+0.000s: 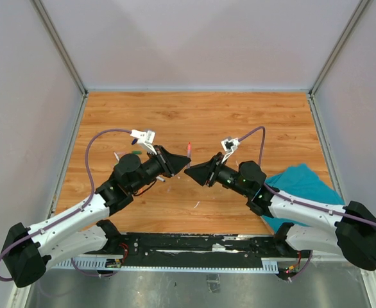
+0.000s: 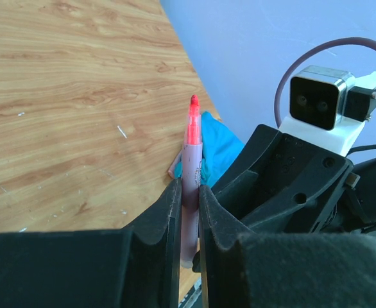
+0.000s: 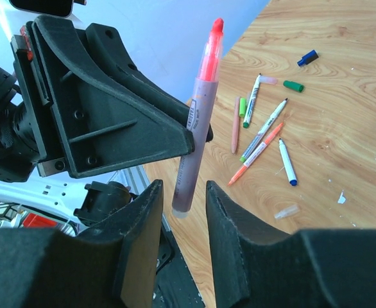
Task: Insert the pens into the pen caps
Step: Adjust the pen.
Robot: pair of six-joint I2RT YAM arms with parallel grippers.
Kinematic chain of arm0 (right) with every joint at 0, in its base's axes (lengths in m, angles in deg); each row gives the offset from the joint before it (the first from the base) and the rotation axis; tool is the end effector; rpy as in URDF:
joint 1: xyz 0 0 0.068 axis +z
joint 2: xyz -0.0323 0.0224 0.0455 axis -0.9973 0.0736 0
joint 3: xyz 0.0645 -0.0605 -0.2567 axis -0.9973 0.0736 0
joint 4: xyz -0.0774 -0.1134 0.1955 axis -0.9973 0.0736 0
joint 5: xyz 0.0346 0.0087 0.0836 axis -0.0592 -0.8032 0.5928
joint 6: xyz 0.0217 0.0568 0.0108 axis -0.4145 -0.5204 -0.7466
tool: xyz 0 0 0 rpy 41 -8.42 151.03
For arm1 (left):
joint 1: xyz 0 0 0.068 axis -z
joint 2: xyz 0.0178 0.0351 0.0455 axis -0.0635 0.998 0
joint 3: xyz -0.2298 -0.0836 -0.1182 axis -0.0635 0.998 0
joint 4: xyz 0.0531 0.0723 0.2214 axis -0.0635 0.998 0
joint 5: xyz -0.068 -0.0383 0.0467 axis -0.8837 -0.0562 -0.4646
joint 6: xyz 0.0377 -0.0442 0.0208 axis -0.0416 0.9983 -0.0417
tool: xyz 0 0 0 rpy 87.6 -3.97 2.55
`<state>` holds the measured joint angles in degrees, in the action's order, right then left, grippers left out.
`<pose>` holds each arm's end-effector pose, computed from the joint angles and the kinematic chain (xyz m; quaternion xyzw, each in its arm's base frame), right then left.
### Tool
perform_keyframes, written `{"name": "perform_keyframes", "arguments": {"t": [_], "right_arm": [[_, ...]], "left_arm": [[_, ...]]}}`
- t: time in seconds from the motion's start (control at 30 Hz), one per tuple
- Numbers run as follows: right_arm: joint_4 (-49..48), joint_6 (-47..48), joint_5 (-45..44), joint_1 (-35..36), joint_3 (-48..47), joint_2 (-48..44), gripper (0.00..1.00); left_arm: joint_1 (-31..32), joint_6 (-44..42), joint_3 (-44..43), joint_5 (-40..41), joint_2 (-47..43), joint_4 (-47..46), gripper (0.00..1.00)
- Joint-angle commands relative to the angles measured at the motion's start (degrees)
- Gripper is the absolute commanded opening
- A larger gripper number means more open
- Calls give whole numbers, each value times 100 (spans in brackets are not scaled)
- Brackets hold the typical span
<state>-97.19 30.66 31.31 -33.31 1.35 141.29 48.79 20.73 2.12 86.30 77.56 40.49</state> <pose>0.1369 0.1907 0.2824 -0.1032 0.6473 0.6014 0.4567 0.1423 -0.1442 0.2950 0.0103 0.7222 -0.4918 0.4862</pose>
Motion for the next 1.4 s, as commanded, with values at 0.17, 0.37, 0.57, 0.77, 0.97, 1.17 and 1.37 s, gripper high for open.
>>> {"name": "perform_keyframes", "arguments": {"t": [0.17,0.37,0.57,0.77,0.97,1.17,1.37], "right_arm": [[-156,-82,151,141,-282,184,26],[-99,-57,133,143,-362,199,6],[54,-56,166,141,-365,119,1],[20,-30,598,141,-332,81,1],[57,-4,924,167,-314,55,1],[184,92,969,198,-320,-32,1],[571,403,693,197,-401,-241,18]], "left_arm": [[47,6,60,97,-204,-184,0],[47,7,105,145,-255,-182,1],[47,-42,97,240,-355,-102,33],[47,-70,76,341,-446,-5,46],[47,-80,63,405,-436,30,47],[47,-81,69,407,-421,10,23],[47,-120,57,360,-409,52,1]]}}
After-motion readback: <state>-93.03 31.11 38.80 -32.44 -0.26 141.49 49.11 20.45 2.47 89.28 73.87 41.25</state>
